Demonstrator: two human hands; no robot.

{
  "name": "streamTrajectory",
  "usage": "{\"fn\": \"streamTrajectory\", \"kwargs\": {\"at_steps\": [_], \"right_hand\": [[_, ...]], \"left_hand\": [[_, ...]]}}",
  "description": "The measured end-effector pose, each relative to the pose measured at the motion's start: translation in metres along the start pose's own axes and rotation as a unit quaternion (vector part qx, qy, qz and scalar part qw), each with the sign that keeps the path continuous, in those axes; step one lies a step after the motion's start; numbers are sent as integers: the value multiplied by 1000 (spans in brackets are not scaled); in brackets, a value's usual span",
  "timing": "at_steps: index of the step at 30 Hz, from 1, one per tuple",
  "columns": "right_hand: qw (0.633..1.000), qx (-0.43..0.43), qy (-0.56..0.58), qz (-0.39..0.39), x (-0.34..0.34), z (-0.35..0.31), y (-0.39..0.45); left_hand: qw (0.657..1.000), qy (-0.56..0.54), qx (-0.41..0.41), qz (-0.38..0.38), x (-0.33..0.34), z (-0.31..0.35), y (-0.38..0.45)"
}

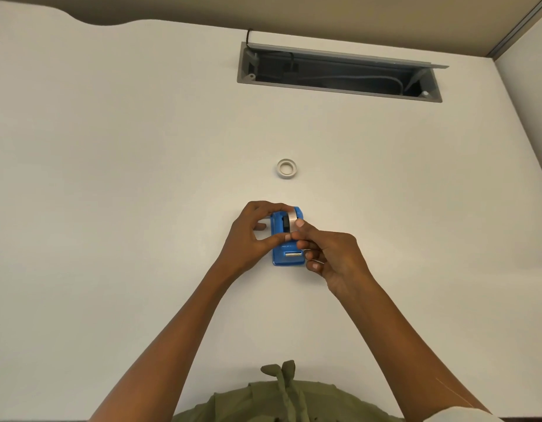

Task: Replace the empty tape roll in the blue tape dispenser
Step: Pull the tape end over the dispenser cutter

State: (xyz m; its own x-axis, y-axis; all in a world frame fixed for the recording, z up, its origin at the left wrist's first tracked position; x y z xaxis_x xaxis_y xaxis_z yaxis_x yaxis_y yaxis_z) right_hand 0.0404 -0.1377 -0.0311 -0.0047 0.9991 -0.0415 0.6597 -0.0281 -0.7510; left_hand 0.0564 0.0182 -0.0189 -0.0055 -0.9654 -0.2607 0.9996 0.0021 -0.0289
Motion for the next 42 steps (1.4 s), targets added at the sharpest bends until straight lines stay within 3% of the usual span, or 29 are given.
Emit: {"fn": "streamTrajectory", "kwargs": {"at_steps": [14, 33, 42], "right_hand": [[1000, 12, 20, 15, -2, 10, 3], [994, -13, 5, 106, 2, 7, -12], [995, -14, 8, 98, 3, 8, -16]], "left_hand": [[1000, -7, -5, -1, -1, -8, 4], [1000, -17, -2, -1, 1, -7, 1], [1000, -17, -5, 3, 6, -5, 0]]}}
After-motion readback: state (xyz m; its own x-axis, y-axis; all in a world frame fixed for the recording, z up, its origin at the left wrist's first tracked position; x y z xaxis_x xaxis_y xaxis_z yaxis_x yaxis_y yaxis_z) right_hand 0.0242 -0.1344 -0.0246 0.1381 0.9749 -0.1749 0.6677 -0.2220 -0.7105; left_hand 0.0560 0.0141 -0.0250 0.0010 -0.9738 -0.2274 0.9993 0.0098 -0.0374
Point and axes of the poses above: each hand's wrist, its own y-axis towards the middle knuckle, its own x-axis out of the palm, z = x × y, the point moved 9 cm from there along y, towards the middle knuckle, and after that the axes turned 3 degrees about -y, right-handed, at the moved point
